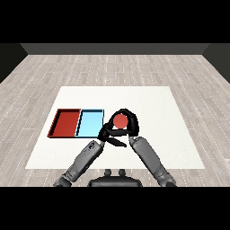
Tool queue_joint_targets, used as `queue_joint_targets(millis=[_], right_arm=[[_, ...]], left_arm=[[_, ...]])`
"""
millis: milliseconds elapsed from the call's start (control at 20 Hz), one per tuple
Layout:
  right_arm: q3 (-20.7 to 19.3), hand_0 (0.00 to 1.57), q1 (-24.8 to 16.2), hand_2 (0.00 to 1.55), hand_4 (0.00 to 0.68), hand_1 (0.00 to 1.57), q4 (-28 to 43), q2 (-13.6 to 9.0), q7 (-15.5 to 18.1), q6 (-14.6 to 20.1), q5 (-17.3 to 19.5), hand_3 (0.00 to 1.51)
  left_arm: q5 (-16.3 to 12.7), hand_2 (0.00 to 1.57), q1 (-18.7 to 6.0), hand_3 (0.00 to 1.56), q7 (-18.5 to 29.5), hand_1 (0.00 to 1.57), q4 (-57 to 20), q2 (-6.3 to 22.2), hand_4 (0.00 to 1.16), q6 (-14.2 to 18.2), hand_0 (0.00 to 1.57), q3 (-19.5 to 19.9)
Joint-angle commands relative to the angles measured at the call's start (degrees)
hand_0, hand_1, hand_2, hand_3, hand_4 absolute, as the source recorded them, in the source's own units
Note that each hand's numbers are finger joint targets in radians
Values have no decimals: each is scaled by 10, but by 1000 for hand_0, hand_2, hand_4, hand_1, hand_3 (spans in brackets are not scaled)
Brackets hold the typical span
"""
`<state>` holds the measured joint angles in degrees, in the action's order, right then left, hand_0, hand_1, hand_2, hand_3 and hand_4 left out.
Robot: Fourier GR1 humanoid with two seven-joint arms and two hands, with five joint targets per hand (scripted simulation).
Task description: Pick the red can and put it in the red box
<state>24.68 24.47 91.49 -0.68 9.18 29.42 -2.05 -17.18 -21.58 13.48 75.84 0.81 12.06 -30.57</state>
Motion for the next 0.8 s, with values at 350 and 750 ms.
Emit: queue_joint_targets(millis=[350, 750], right_arm=[[72, 1571, 33, 1482, 658, 1571, -32, 6, 21, 65, -49, 1404], [22, 1571, 7, 1475, 625, 1571, -17, 6, 31, 1, -52, 1406]], left_arm=[[-10, 0, -28, 0, 21, 0, -29, -7, 0, 25, 0, -24], [-1, 1571, 12, 1514, -41, 1571, 51, -7, 1119, 196, 1571, -36]])
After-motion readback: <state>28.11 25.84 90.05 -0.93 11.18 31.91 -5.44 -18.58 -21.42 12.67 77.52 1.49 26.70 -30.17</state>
